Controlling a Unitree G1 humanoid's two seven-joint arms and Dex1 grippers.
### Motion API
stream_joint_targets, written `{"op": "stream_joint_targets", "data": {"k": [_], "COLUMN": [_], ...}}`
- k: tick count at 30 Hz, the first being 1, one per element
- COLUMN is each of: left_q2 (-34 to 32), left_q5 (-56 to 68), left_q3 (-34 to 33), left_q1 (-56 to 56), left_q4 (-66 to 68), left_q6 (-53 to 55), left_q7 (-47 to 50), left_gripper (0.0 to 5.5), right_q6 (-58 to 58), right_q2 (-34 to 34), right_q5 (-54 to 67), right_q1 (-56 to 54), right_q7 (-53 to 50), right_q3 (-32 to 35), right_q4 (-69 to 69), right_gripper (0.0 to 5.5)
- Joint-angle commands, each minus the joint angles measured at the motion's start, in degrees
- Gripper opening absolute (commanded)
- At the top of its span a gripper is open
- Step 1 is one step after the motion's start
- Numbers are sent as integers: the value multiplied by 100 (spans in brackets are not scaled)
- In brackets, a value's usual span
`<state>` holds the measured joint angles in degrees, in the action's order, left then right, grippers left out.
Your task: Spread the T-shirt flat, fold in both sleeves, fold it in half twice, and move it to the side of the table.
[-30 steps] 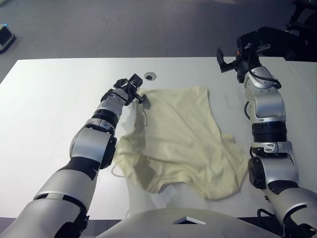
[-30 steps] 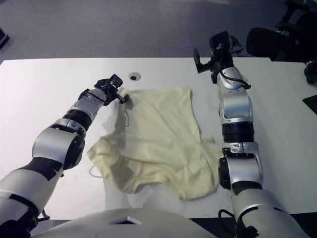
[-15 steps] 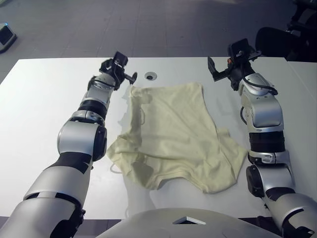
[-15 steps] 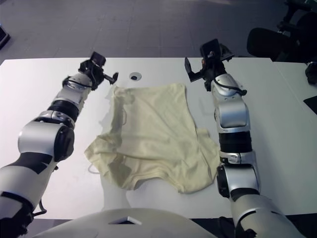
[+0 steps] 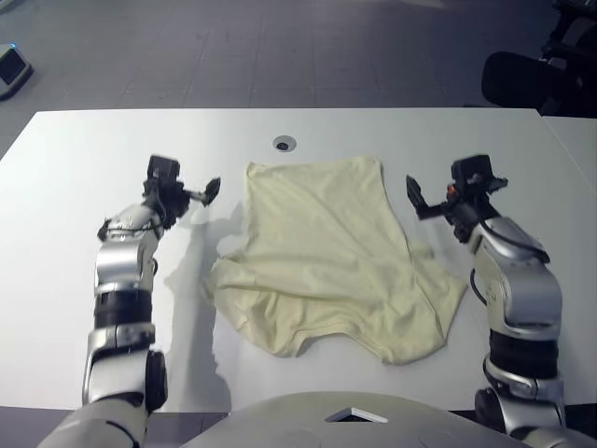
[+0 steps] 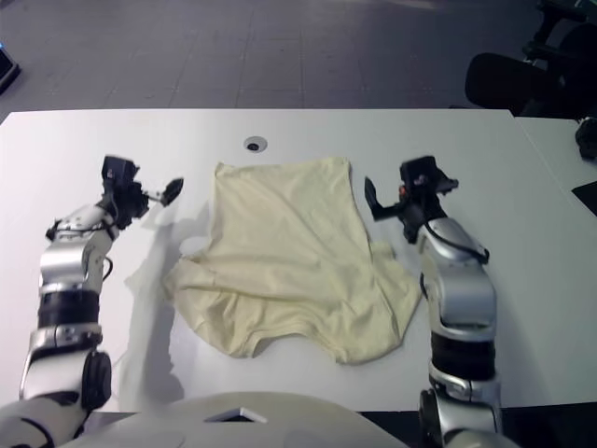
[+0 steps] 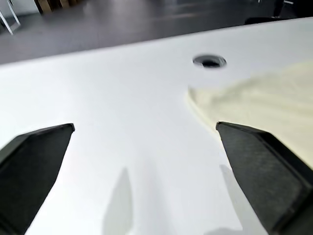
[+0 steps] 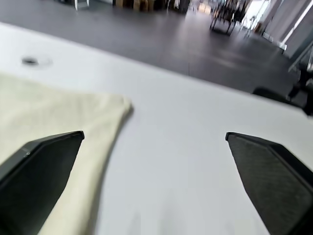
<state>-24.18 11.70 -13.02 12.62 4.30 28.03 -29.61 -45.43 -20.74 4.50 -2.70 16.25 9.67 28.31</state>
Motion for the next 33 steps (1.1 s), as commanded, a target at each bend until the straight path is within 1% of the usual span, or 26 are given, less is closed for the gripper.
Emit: {"op": "stream_joint_targets", "data": {"k": [1,3,5,7,10,13,15,18,23,27,33], "left_q2": [-1773,-2028,-2253,-2483,-2813,-3240,-3287,-3167,-3174,-3192,-3337], "left_q5": [2142,2242,2257,2295,2359,2041,1647,927,-242,-918,-1655], "left_q3": [-310,-232,-136,-57,23,223,510,1047,1874,2251,2494], "left_q1": [-1165,-1157,-1251,-1344,-1364,-1585,-1801,-1914,-2157,-2412,-2652], "left_q4": [-4324,-4455,-4697,-4938,-5108,-5303,-5393,-5450,-5449,-5338,-4989], "left_q6": [2084,1944,1776,1613,1482,1077,727,333,-259,-676,-1270], "left_q7": [-1510,-1860,-2138,-2414,-2761,-3073,-2998,-2557,-2098,-1927,-1949], "left_gripper": [538,538,538,538,538,538,538,538,538,538,538], "right_q6": [-587,-352,-96,152,434,759,937,1221,1816,2341,3085], "right_q2": [-1323,-1615,-1833,-1926,-1980,-1956,-1869,-1731,-1490,-1316,-1176], "right_q5": [520,380,210,51,-87,-223,-268,-341,-392,-373,-602], "right_q1": [1927,1866,1442,893,298,-318,-729,-1257,-1819,-2042,-2175], "right_q7": [1391,1554,1648,1744,1849,1913,1950,2033,2220,2390,2488], "right_q3": [719,372,-108,-514,-878,-1248,-1473,-1764,-2081,-2176,-2348], "right_q4": [2189,2101,1756,1233,592,-43,-400,-961,-1949,-2650,-3647], "right_gripper": [540,540,540,540,540,540,540,540,540,540,540]}}
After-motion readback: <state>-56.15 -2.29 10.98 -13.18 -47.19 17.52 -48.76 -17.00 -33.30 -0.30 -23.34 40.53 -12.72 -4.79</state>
